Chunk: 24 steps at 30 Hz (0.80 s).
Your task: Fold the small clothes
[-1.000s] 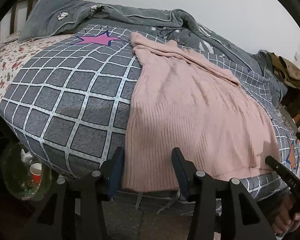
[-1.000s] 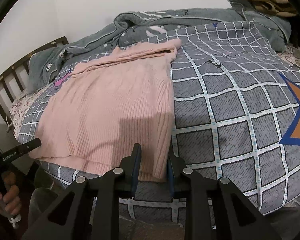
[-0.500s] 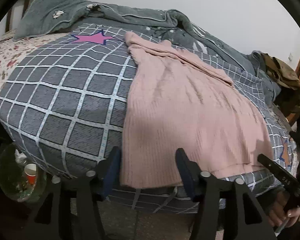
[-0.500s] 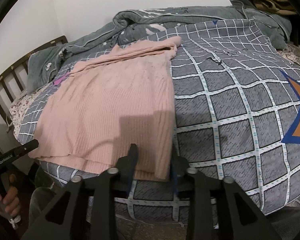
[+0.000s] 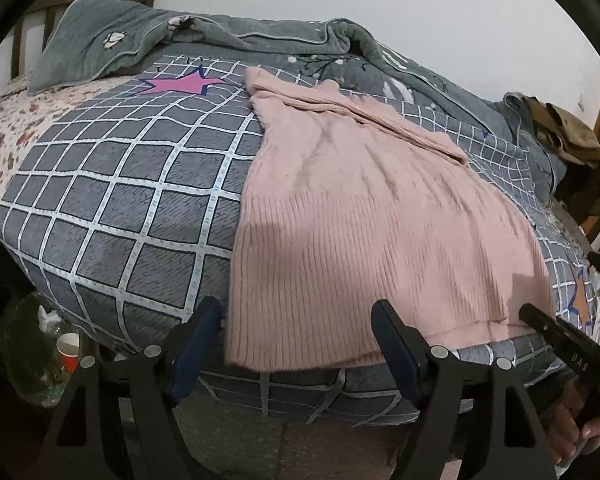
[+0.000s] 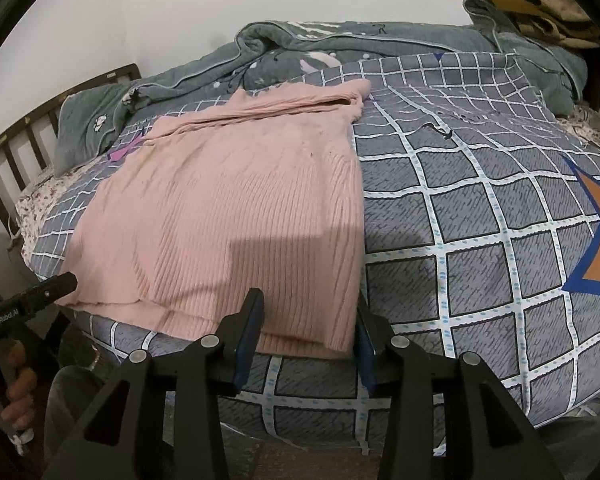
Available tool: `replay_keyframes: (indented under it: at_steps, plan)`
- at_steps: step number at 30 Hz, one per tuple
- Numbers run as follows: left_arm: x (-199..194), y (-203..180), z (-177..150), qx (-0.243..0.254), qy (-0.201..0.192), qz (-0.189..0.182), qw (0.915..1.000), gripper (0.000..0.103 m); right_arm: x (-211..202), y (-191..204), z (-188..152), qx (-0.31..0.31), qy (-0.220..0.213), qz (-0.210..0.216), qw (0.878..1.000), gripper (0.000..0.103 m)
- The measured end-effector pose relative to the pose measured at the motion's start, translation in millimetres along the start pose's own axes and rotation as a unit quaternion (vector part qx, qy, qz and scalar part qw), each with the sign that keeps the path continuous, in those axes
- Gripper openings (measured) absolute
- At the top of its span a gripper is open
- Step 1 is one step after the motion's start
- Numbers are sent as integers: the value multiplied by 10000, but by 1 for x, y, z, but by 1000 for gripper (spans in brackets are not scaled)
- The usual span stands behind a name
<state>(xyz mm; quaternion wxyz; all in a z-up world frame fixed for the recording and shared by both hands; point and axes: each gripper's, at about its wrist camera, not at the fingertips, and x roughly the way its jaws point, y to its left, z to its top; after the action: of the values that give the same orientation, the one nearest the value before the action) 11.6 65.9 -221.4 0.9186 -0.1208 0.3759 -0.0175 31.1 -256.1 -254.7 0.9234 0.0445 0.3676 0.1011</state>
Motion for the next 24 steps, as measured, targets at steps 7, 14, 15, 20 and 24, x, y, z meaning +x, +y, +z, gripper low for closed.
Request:
replay_keyframes:
  at_steps: [7, 14, 15, 20, 24]
  plan:
    - [-2, 9, 2, -155, 52, -234, 9996, 71, -1, -2, 0, 42, 49, 120, 9999, 36]
    - [-4, 27, 3, -557, 35, -525, 9971, 50, -2, 1, 0, 23, 51, 167, 9998, 34]
    - [-3, 31, 3, -652, 36, -626, 9959, 49, -2, 2, 0, 6, 51, 170, 9998, 34]
    - [0, 41, 5, -887, 79, -876, 9922, 42, -1, 3, 0, -34, 59, 185, 9998, 34]
    - [6, 38, 10, -923, 136, -871, 9918, 39, -1, 3, 1, -35, 60, 190, 9998, 34]
